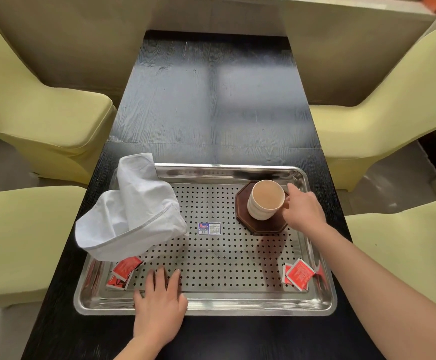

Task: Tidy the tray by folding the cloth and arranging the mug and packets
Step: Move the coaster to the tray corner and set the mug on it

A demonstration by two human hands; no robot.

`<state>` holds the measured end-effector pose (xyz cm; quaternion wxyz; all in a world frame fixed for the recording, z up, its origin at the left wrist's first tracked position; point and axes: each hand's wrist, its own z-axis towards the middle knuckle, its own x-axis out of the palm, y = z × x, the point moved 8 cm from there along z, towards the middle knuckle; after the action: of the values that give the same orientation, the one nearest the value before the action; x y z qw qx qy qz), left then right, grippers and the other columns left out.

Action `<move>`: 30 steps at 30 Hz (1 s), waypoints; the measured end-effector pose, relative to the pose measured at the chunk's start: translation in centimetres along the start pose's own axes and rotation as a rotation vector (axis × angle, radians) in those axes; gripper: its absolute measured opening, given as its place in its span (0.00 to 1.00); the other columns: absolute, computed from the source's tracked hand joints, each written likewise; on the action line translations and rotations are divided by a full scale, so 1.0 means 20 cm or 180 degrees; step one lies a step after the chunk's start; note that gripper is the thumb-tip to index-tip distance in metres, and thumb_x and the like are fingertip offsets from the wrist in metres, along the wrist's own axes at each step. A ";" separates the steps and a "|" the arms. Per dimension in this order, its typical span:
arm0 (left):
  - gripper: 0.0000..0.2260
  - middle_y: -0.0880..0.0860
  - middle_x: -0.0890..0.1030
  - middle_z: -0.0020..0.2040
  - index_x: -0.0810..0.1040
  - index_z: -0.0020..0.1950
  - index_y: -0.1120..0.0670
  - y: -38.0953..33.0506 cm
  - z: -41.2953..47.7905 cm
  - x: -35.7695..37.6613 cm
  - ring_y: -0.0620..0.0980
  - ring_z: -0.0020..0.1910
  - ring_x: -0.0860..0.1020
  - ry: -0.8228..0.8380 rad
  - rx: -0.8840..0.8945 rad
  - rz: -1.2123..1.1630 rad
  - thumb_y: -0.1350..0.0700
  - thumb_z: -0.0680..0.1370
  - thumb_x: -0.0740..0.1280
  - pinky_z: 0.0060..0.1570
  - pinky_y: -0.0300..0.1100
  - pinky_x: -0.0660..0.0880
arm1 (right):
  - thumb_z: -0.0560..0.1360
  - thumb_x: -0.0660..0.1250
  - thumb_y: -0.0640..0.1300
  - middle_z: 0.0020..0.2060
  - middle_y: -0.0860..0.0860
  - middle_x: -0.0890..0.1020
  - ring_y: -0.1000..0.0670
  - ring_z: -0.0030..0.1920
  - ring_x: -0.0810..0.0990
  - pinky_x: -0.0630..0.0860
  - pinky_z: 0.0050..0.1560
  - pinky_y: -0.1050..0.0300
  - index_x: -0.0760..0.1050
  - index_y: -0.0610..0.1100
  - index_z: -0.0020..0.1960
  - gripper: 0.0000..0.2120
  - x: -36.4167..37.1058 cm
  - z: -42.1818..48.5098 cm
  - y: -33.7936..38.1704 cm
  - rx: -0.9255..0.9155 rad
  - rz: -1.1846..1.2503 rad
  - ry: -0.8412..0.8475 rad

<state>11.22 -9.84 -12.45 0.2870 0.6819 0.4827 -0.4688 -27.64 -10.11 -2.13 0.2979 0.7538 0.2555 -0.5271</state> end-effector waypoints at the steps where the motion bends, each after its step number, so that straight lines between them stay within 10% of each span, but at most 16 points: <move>1: 0.26 0.59 0.74 0.70 0.74 0.71 0.49 0.00 0.00 0.00 0.61 0.70 0.70 -0.0005 -0.0001 -0.0016 0.47 0.73 0.60 0.59 0.65 0.72 | 0.75 0.68 0.40 0.54 0.45 0.83 0.41 0.62 0.75 0.75 0.50 0.48 0.72 0.46 0.66 0.19 0.01 -0.01 -0.02 0.0033 0.0110 -0.0002; 10: 0.28 0.55 0.61 0.78 0.60 0.78 0.45 0.00 0.02 0.04 0.57 0.78 0.56 0.0032 0.0009 -0.0165 0.45 0.77 0.55 0.69 0.62 0.61 | 0.74 0.73 0.49 0.39 0.50 0.84 0.47 0.44 0.82 0.74 0.42 0.55 0.85 0.47 0.46 0.06 0.04 -0.10 -0.08 0.0257 0.1019 -0.0365; 30: 0.27 0.53 0.56 0.79 0.55 0.78 0.43 0.01 0.02 0.02 0.55 0.78 0.51 0.0260 -0.0013 -0.0300 0.44 0.78 0.52 0.71 0.60 0.59 | 0.72 0.76 0.48 0.49 0.52 0.84 0.50 0.49 0.81 0.75 0.49 0.56 0.80 0.47 0.60 0.18 0.02 -0.16 -0.08 0.0226 0.1372 -0.0402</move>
<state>11.25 -9.99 -13.05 0.2460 0.6764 0.5266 -0.4525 -26.60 -6.78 -1.90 0.3923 0.7664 0.0506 -0.5061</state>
